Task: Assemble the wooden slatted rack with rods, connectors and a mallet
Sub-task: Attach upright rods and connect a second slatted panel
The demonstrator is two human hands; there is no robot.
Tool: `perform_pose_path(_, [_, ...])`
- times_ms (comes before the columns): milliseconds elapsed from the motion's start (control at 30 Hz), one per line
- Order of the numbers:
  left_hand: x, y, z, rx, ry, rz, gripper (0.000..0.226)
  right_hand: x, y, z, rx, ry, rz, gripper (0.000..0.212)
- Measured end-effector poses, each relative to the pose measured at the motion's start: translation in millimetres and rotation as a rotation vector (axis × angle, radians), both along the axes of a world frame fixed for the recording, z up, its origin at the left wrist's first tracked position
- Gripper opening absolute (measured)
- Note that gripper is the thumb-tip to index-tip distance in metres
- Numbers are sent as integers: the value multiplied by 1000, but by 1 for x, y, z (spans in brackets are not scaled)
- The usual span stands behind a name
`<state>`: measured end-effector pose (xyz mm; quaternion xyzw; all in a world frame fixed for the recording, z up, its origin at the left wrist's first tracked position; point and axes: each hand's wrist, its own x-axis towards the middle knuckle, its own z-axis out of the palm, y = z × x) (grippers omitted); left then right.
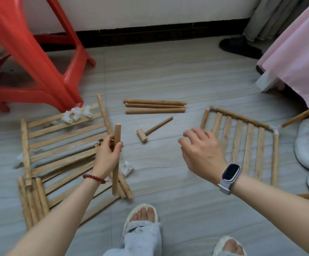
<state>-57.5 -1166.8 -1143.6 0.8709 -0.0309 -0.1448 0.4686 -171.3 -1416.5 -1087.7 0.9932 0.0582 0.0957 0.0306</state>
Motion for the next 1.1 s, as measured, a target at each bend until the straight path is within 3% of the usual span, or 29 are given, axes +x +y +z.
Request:
perform_pose_path(100, [9,-31,26,-69,-55,-49,25,7,-25,22,21,318,-467,28])
perform_pose_path(200, [7,-66,47,-157,-81,-83,19,6,-42,22,440,505,-648,23])
perform_pose_path(233, [6,-75,53,-177,-89,-87,17,6,-41,20,502,514,-621,20])
perform_pose_path(333, [-2,-95,70,-222,-118,-118,15,-2,-30,16,409,555,-466,25])
perform_pose_path(533, [-11,-101,88,-194,-130,-167,15,-57,-22,20,414,808,-113,26])
perform_pose_path(600, [-25,-109,96,-182,-136,-203,15,-94,-31,29,467,771,-137,25])
perform_pose_path(667, [-26,-109,96,-178,-139,-183,14,-109,-40,26,641,645,-293,21])
perform_pose_path(867, [-52,-139,105,-186,-125,-256,11,-157,-70,-5,1374,-13,-1144,21])
perform_pose_path(1000, [-65,-154,112,-185,-163,-297,12,-157,-90,-14,1386,-171,-1318,12])
perform_pose_path(1100, [-68,-163,118,-180,-186,-333,13,-150,-96,-10,1343,-86,-1219,12])
